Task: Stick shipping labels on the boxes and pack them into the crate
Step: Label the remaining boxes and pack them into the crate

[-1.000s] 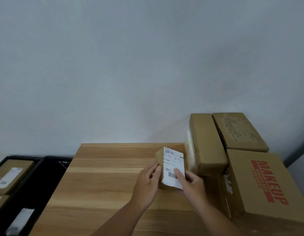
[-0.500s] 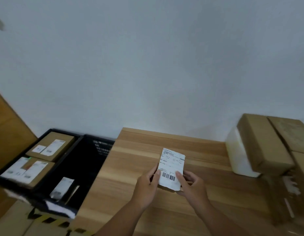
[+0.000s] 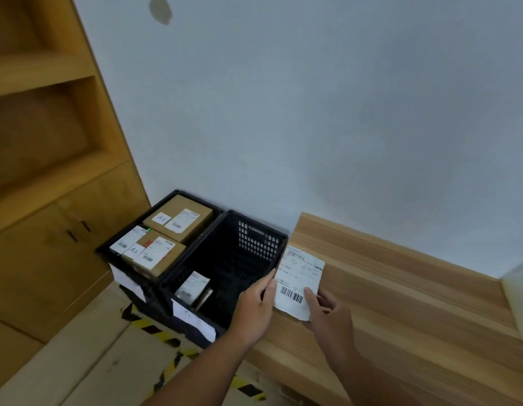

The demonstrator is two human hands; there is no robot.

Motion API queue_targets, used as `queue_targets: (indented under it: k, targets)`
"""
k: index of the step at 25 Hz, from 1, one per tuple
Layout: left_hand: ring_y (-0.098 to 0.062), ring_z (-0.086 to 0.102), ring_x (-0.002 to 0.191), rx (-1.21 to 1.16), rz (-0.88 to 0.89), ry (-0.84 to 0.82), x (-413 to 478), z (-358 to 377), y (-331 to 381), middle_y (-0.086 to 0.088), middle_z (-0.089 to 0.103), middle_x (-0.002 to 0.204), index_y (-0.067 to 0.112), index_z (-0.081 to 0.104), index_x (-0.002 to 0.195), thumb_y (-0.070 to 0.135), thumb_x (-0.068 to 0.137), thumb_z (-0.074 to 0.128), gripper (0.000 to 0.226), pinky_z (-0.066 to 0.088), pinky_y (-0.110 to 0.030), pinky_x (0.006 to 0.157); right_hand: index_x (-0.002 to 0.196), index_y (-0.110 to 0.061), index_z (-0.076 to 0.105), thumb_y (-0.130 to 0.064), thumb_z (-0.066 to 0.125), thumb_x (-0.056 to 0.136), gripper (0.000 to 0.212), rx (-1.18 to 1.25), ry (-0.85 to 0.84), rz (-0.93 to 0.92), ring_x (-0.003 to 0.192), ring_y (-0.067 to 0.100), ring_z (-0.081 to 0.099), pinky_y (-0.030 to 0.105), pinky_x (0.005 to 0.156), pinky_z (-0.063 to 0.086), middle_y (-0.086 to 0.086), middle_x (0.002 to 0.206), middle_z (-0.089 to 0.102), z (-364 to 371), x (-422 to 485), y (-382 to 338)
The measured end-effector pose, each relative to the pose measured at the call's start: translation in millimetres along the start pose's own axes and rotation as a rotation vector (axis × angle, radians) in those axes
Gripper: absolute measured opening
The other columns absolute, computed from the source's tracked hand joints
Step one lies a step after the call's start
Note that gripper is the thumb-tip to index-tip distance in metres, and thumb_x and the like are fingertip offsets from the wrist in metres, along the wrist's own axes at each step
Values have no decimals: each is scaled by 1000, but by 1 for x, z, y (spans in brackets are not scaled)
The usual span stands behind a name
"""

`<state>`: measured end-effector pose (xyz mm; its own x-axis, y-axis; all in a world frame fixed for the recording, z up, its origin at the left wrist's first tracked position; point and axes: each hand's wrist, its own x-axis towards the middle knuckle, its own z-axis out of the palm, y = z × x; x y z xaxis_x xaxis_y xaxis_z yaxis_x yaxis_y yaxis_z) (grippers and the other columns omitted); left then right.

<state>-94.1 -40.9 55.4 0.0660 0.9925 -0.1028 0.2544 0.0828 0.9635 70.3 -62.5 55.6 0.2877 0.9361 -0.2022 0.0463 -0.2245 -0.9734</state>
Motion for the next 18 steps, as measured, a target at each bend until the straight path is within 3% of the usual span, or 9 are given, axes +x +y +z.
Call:
queue_targets:
  k: [4,8,14,18]
  targets:
    - [1,63,115,-44,-25,150,19,-51,0,19,68,125,39,60,137,49,101,52,38,57,-34,97,104,-52,67,-47,63,95,11,-106,-26,-95,79,-2,72,28,65,62,-27,90,74,56,16,-22]
    - [-1,67,109,-81,-13,235,51,-95,-4,19,71,116,42,65,127,53,95,55,35,60,-30,87,107,-63,65,-55,58,95,16,-170,-67,-161,83,-9,68,13,59,54,-30,94,72,104,43,-40]
    - [-3,69,107,-11,-83,157,113,-155,-27,17,73,115,38,64,130,44,101,56,30,60,-34,90,102,-60,62,-44,63,96,18,-156,-78,-75,81,-11,70,10,59,54,-35,92,72,177,88,-40]
    - [4,63,111,61,-111,31,156,-202,-58,22,67,123,43,61,131,53,100,51,34,58,-28,92,111,-44,71,-47,65,93,19,-193,-25,45,85,-7,71,23,76,60,-24,97,75,233,113,-18]
